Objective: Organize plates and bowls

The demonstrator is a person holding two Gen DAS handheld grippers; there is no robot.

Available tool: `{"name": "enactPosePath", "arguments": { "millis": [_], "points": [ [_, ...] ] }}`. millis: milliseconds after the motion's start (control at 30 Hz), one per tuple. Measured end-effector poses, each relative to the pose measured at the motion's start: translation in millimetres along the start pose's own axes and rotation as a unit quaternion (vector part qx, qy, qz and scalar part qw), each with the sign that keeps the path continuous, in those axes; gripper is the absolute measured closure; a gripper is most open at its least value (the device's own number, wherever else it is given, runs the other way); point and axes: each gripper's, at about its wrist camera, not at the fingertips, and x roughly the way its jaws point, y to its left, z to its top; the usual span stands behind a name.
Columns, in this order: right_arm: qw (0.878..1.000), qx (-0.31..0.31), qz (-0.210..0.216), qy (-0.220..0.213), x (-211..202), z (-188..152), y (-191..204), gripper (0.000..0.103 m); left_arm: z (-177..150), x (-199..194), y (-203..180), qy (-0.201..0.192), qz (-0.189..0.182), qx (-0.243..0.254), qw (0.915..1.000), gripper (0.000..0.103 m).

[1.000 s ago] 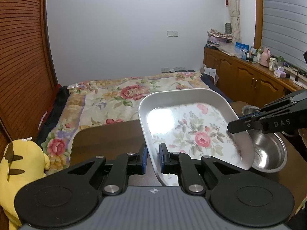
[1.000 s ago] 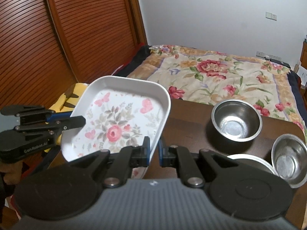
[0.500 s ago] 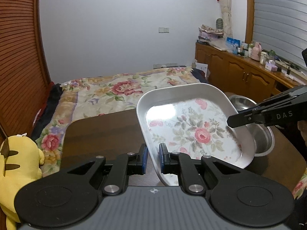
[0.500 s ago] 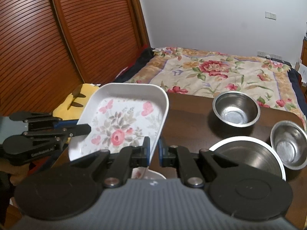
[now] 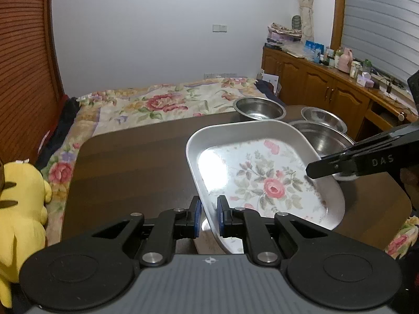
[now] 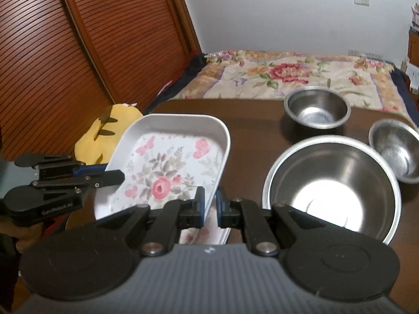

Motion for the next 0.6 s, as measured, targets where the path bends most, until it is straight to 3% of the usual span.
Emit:
{"name": "enactPosePath", "arguments": {
  "millis": [600],
  "points": [
    [1.000,0.001,0.007,0.020,9,-32,6,0.093,-34,1,-3,0.016,0.002,-0.011,0.9998,0.089]
  ]
}}
